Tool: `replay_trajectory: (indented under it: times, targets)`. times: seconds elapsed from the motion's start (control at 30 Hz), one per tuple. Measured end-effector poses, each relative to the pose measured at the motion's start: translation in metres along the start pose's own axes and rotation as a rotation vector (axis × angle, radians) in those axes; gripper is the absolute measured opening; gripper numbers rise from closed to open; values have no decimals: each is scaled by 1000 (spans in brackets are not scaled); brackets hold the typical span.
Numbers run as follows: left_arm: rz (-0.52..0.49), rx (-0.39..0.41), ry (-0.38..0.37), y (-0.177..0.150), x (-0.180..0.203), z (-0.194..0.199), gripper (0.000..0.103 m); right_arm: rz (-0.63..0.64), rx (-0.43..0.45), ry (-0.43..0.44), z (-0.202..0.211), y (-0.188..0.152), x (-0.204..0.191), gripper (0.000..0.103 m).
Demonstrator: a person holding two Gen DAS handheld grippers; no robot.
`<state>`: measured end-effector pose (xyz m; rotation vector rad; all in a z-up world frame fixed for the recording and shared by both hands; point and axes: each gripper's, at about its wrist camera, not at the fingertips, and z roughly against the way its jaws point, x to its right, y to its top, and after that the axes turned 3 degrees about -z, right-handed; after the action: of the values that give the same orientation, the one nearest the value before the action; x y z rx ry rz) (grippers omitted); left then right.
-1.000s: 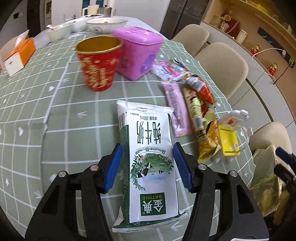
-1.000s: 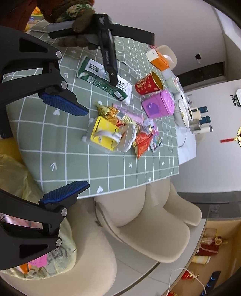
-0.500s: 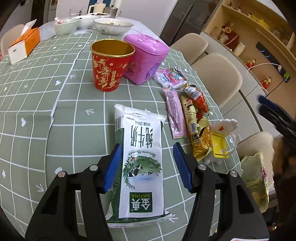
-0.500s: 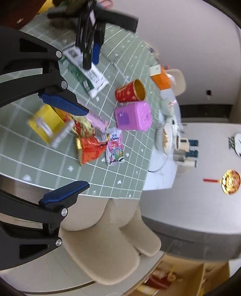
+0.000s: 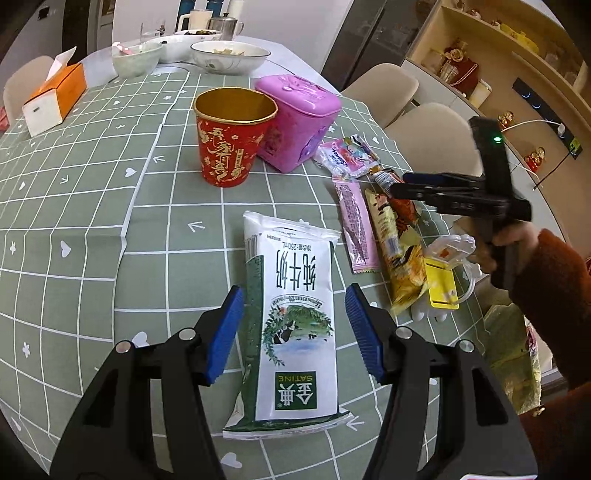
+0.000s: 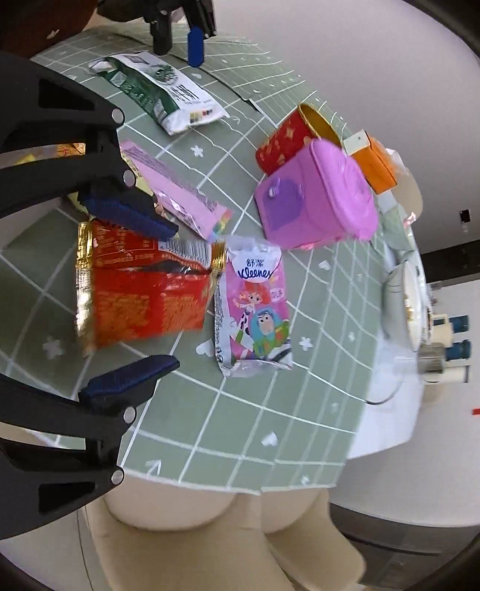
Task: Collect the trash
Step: 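Grasp the white-and-green milk carton with the left gripper while the right grasps the red snack bag, then carry the milk carton and red snack bag to the trash bag and release both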
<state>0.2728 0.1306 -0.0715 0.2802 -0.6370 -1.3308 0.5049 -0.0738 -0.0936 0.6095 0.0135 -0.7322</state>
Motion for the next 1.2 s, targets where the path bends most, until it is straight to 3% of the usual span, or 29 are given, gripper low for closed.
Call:
replay_trajectory:
  times: [0.07,0.13,0.37,0.73,0.77,0.87,1.2]
  targets:
    - [3,-2,-1,1,-2,-1,54,-40,-10,28,-3,2,4,44]
    - [2,-4,-3,1,-2,-3,54,-48,7,0,5,1,2,33]
    - [-19,-16,-15,2,7,-8,57,-149,108,-127,67,-11,-11,33]
    - [-75,-150,153,8,26,-47,57,-116,272,-264,160,-57,-98,32]
    - [-56,-159,154,7,25,-48,53,-122,281,-270,165,-63,-103,32]
    - [-43,-117,130,6,28,-32,50,-168,307,-270,180,-84,-118,32]
    - [-142,162,21,9,79,76,49,-255,406,-303,234,-144,-150,32]
